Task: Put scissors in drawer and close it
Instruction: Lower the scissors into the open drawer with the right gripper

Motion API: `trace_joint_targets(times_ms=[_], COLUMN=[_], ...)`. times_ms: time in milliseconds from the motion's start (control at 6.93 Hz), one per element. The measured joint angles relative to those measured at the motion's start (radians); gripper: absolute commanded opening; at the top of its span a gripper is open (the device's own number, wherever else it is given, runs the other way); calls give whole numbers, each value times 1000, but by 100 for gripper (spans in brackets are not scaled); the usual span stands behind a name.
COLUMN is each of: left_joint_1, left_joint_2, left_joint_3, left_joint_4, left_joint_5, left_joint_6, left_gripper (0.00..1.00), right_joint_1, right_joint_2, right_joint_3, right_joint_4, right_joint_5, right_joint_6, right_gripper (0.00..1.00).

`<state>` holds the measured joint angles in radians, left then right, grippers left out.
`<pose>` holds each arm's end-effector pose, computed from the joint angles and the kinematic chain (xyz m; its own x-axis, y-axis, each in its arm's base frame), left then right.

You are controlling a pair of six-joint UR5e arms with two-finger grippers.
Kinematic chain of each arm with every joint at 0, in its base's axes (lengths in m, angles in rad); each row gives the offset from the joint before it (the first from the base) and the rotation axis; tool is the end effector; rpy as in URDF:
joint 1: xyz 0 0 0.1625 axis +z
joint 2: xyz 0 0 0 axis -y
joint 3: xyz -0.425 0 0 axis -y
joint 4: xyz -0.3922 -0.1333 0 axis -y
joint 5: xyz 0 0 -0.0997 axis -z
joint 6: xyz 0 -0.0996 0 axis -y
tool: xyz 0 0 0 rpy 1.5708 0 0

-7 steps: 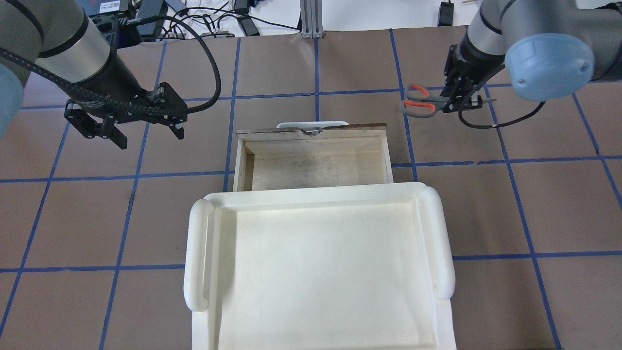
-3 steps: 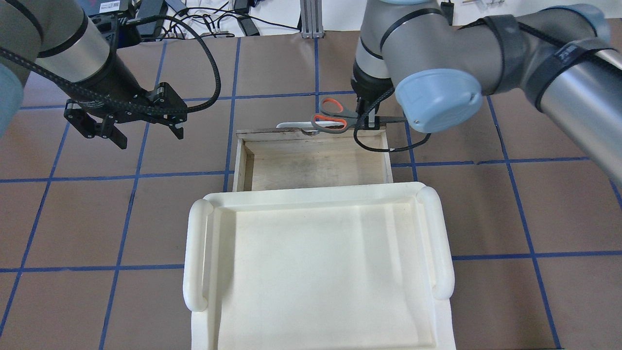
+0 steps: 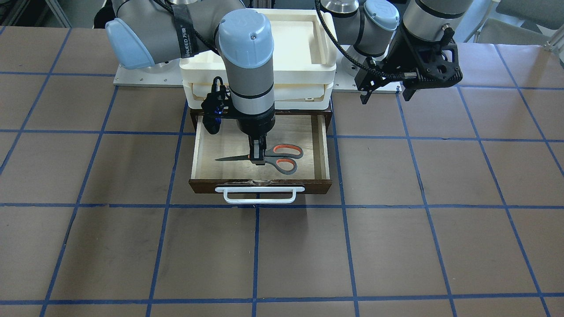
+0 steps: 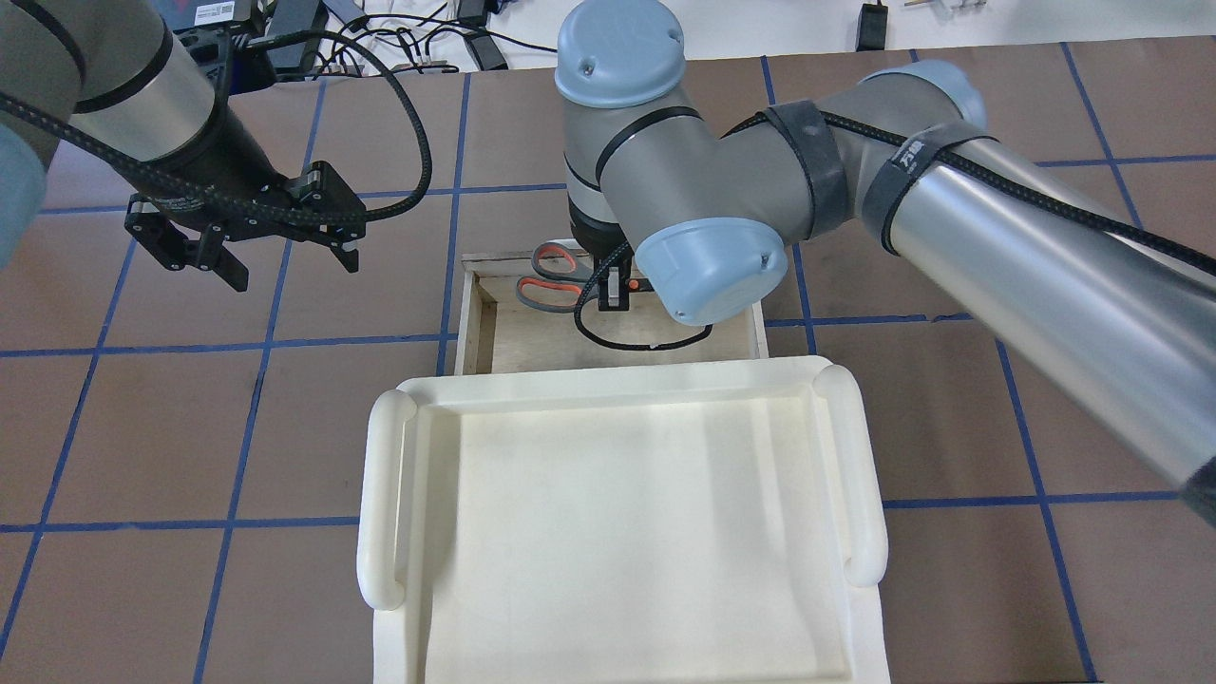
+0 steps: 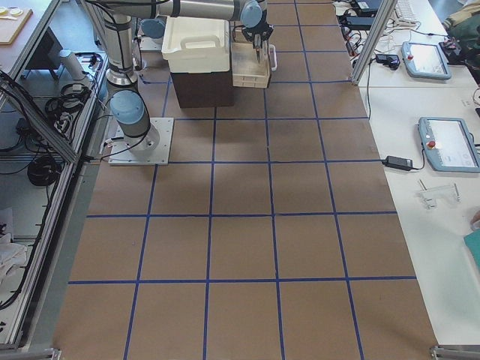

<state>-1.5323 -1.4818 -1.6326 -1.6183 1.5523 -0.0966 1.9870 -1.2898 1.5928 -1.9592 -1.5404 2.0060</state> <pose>-0.1176 -0.4568 0.4949 -0.9907 -0.1350 0.0164 -0.1347 0.9906 0.0220 0.3673 -0.4937 0.3631 0.0197 0.9977 -0.0646 0.9979 -0.0156 0.0634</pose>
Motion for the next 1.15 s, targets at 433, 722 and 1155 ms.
trace_joint_targets(times_ms=[433,722,1155], left_joint_1=[1,1,1], left_joint_2=[0,0,0], left_joint_3=[0,0,-1], left_joint_4=[0,0,0], left_joint_5=[0,0,0], left_joint_6=[0,0,0], left_gripper=[100,100,100], right_joint_1=[13,19,34], right_joint_2=[19,25,28], right_joint_3=[14,24,51], right_joint_4=[7,8,8], right_joint_5=[0,0,1], right_joint_6=[63,71,95], right_gripper=[0,0,0])
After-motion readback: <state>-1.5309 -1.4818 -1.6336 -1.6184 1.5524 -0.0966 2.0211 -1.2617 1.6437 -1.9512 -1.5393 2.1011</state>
